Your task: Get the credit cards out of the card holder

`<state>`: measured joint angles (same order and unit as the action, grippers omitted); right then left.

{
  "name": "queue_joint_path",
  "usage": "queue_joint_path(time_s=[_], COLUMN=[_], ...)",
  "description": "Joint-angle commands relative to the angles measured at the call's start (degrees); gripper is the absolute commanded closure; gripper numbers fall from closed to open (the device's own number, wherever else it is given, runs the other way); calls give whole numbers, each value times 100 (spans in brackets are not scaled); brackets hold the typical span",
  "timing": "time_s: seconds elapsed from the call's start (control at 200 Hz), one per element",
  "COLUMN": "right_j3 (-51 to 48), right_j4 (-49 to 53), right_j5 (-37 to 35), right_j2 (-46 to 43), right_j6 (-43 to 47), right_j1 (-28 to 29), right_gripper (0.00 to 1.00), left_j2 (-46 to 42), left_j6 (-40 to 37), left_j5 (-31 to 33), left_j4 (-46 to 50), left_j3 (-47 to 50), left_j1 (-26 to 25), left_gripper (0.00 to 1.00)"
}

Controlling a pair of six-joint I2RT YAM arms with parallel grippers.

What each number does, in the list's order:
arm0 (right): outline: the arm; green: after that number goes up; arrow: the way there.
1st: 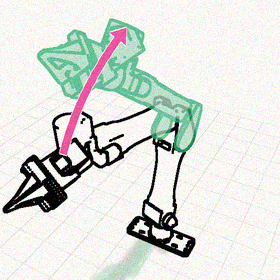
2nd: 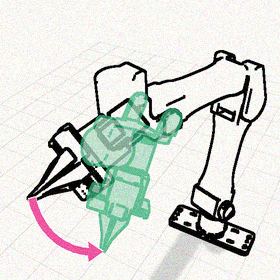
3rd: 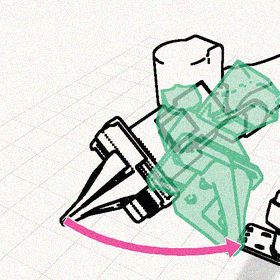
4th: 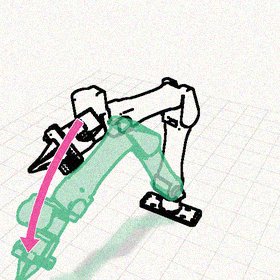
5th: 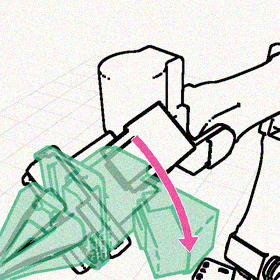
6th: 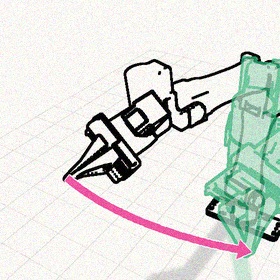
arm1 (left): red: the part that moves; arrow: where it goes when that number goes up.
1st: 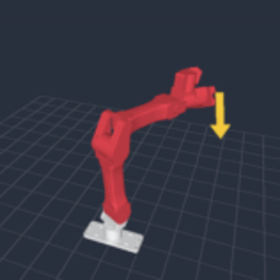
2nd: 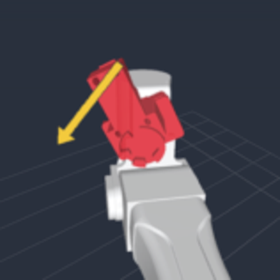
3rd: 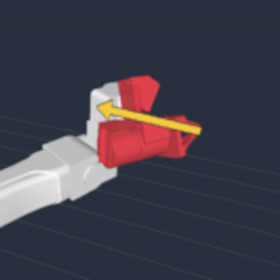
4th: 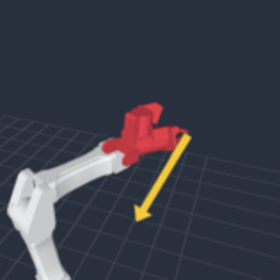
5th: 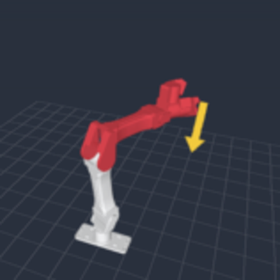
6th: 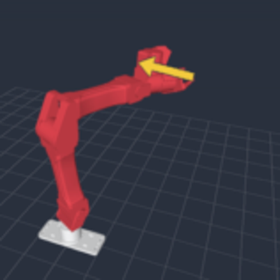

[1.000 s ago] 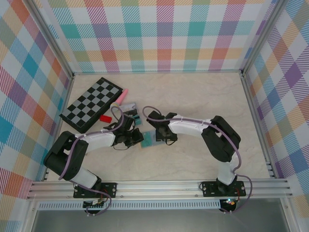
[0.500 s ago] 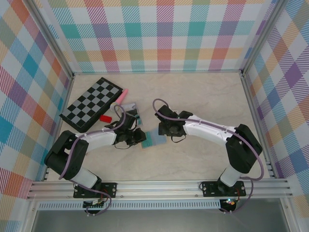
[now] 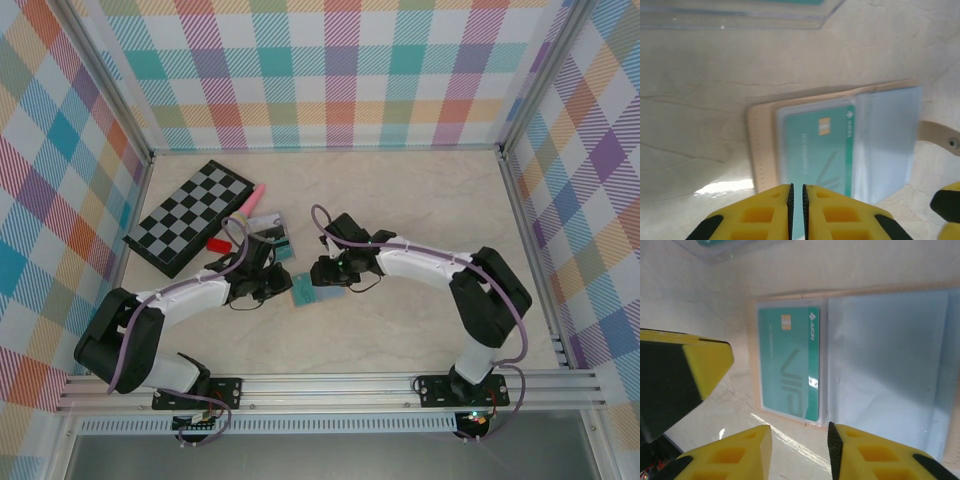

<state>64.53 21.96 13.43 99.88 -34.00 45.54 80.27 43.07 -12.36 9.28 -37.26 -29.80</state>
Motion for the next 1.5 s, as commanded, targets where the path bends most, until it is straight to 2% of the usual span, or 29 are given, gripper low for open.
queue_joint_path(time_s=[0.0,0.105,0.27,0.89,1.495], right_j3=[269,451,660,842,780], right_j4=[34,140,227,353,155], right_j5=[432,433,353,499,919], right_j2=[315,579,831,1253,1276], right_j6=[198,248,314,402,484], right_j1=[-46,-64,-73,-89,-89], right_gripper=[69,74,77,78,84], left_j2=[-58,53,267,612,725], left_j6=[121,163,211,289,273], left_j5=[-77,-211,-346,-316,-289], left_j4=[-55,-212,-398,-418,-346], left_j3=[123,115,70,122,116], left_j1=[69,71,71,80,80], left_gripper=[86,87,89,92,94])
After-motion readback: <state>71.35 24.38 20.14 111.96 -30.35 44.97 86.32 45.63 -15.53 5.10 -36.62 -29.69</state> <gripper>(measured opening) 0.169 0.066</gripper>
